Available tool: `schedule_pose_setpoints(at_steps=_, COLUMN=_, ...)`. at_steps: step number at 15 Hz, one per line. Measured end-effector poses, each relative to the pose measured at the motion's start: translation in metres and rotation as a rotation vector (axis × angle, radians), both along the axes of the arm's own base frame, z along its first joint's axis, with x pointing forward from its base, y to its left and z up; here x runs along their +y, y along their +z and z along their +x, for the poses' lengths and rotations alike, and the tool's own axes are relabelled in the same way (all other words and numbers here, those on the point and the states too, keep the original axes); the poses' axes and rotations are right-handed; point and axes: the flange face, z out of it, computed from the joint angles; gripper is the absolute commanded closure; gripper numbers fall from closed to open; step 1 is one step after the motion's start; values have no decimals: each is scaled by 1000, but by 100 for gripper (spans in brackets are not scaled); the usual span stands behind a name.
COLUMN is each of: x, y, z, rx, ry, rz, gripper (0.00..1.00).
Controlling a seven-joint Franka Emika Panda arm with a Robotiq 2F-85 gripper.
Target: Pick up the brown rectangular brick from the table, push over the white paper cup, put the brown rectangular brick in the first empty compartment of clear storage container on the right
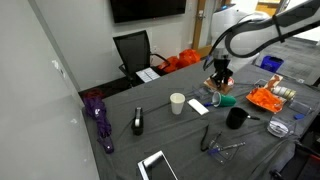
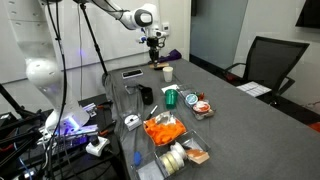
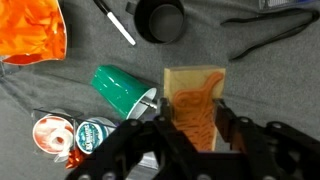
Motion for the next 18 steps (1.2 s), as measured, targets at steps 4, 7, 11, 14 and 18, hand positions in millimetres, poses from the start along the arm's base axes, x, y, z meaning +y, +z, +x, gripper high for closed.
schedule_pose_setpoints(at_steps=4, x=-34, y=47, z=-2, rx=-23, ry=-106, rz=20, gripper=78)
schedule_pose_setpoints(at_steps=7, x=-21, y=9, z=11, rx=-6, ry=-244, rz=51, gripper=78)
schedule_pose_setpoints(at_steps=11, x=4, y=-89, z=43, rx=58, ry=-429, rz=59, gripper=78)
schedule_pose_setpoints(at_steps=14, x=12, y=-136, z=70, rx=83, ry=-531, rz=72, gripper=78)
schedule_pose_setpoints(at_steps=18, x=13, y=-141, z=99, rx=53, ry=-577, rz=103, gripper=78)
